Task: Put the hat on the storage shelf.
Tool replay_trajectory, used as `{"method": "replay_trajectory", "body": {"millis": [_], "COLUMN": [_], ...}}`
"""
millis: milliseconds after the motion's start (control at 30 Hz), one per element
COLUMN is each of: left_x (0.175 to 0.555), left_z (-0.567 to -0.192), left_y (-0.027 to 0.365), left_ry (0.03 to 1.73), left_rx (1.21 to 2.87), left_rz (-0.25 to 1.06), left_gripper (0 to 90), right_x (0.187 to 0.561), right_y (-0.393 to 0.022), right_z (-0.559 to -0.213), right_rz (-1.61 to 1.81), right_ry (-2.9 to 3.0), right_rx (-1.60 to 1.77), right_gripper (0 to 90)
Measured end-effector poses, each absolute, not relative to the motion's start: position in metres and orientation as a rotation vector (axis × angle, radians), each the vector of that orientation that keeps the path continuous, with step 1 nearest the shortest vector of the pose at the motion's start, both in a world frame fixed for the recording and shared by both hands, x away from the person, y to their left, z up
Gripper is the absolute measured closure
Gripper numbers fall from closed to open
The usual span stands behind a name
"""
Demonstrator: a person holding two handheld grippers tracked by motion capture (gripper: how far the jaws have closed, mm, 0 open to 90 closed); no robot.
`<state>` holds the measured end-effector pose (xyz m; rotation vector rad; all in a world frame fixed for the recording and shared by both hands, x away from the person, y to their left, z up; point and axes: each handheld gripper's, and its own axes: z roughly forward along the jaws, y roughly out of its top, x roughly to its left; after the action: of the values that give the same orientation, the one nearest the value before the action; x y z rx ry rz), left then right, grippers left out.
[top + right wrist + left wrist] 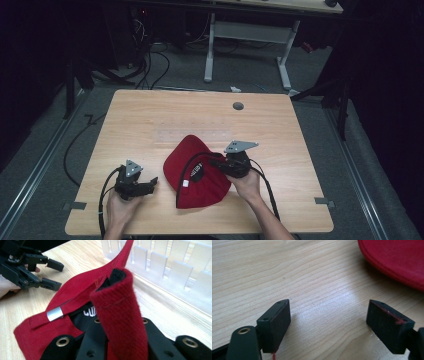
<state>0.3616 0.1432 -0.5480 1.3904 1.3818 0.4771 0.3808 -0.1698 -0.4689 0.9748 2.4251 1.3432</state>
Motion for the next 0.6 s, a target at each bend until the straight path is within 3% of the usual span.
{"method": "replay_trajectory", "body": {"millis": [333,600], "left_x": [0.351,0.342], "left_z": [-0.544,-0.541], "left_y": [0.133,0.094], "left_ry": [1.281,1.182], "left_rx": [1.429,1.510], "left_rz": [0.457,0.462], "left_gripper": [22.4,22.3], "right_x": [0.375,0.374], "right_y": [-0.183,-0.189], "right_z": [-0.455,-0.448], "right_rz": [1.421,1.460], "right_ry": [2.390,2.349], "right_rx": [1.047,1.119], "right_gripper": [86.0,86.0]}}
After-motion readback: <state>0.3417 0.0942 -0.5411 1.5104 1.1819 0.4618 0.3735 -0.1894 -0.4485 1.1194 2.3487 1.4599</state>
